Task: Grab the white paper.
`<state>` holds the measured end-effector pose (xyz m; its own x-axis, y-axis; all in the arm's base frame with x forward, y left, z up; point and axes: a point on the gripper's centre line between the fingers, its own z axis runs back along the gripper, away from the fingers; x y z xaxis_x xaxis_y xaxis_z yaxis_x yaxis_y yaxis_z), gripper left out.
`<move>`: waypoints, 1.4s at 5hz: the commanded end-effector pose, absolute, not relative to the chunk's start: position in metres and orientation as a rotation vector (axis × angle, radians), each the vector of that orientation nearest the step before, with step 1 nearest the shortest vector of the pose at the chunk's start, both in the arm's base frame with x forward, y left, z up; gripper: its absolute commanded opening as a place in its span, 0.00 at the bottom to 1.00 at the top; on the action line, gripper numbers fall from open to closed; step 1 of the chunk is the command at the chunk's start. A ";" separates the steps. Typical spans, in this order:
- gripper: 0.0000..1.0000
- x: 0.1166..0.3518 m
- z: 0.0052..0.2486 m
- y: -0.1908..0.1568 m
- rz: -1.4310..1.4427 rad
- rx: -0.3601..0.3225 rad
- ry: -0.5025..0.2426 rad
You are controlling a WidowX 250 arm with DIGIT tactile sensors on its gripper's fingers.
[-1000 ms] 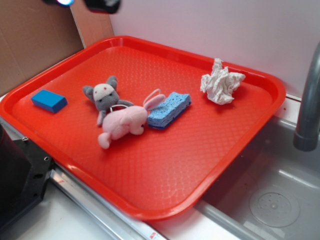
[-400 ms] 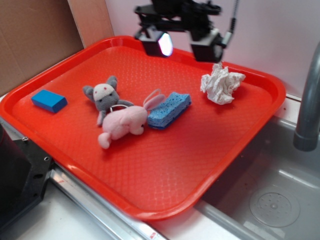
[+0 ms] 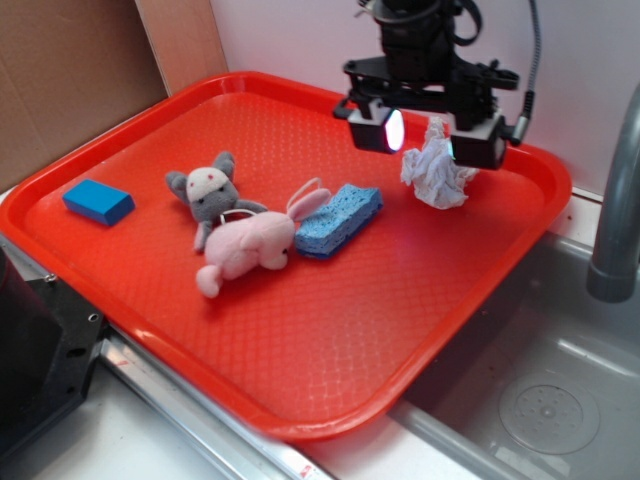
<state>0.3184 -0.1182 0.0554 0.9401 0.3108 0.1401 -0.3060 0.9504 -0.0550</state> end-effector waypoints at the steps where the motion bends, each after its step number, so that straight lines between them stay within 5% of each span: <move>1: 1.00 0.347 0.045 -0.111 0.355 -0.021 -0.158; 3: 0.00 0.338 0.033 -0.116 0.380 0.015 -0.141; 5: 0.00 0.324 0.054 -0.114 0.356 -0.041 -0.131; 7: 0.00 0.277 0.131 -0.075 0.366 -0.031 -0.116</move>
<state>0.2728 -0.0789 0.1152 0.9355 0.3482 0.0607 -0.3472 0.9374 -0.0265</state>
